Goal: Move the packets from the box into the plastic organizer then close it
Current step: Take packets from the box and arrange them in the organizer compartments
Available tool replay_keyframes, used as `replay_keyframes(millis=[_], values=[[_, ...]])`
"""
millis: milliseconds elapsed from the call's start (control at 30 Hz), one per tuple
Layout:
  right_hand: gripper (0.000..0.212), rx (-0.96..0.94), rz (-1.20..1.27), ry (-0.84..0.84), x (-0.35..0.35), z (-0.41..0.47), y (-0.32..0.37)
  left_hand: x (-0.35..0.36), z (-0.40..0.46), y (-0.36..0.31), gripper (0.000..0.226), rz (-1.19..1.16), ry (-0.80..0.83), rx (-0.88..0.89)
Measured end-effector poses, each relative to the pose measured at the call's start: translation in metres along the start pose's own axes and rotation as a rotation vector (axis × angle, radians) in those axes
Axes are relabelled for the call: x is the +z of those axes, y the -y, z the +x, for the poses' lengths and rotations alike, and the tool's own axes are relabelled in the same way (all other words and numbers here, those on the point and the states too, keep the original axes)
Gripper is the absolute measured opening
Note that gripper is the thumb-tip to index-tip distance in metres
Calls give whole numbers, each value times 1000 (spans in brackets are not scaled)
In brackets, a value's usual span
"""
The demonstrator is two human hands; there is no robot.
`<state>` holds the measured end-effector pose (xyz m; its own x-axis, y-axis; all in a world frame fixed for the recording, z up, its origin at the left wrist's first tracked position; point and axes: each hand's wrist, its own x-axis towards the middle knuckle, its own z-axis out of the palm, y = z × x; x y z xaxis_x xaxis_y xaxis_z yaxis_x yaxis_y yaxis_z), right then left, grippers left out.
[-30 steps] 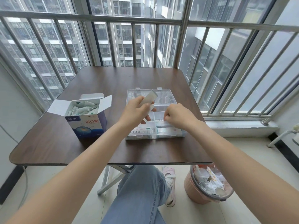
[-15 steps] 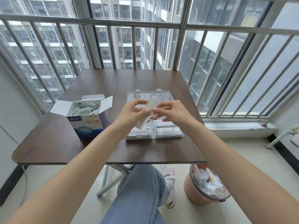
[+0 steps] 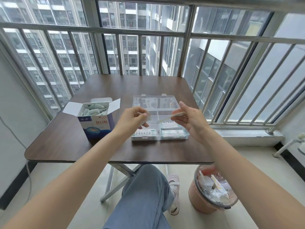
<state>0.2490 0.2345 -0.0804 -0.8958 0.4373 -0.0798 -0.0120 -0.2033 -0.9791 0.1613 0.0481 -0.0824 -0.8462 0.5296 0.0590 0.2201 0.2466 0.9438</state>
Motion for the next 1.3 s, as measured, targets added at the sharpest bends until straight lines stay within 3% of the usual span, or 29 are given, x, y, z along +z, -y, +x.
replay_keyframes(millis=[100,167,467,833,1033,1200,1300], values=[[6,-29,-312,36,-8,-1,-4,0,1,5,22,18,-1,-36],[19,-38,-505,56,-15,1,-5,1,0,8,31,3,17,-50],[15,-136,-1104,34,-19,5,-10,6,-3,6,12,19,-32,-4],[24,-200,-1407,73,-5,1,-22,8,-1,8,19,30,-35,-42],[43,-290,-1632,39,4,-17,-28,7,-2,10,4,81,-69,-29],[44,-272,-1545,59,3,-18,-33,1,-3,14,14,142,-85,4],[43,-273,-1464,83,2,-20,-33,-3,-6,19,14,331,-63,92]])
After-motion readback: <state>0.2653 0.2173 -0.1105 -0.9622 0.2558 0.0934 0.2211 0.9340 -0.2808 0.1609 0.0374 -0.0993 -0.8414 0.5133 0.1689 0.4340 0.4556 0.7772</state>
